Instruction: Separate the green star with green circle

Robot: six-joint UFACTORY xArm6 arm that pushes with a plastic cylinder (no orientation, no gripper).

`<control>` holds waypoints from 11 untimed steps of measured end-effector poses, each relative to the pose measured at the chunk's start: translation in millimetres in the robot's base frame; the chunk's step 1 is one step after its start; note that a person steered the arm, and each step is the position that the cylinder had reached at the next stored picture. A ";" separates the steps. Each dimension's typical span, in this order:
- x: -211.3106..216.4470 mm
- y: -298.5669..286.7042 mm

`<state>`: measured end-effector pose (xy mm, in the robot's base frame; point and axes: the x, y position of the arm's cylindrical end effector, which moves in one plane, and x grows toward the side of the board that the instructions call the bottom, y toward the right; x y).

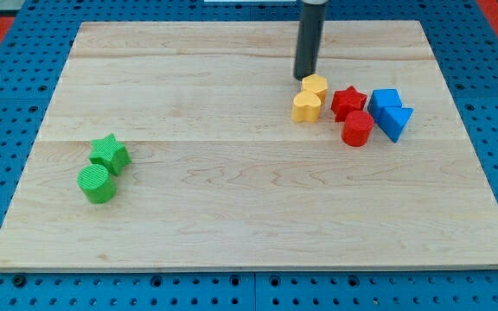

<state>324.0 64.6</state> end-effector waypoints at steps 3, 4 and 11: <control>5.1 -62.2; -9.5 -179.7; 208.7 -205.7</control>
<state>532.8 -141.1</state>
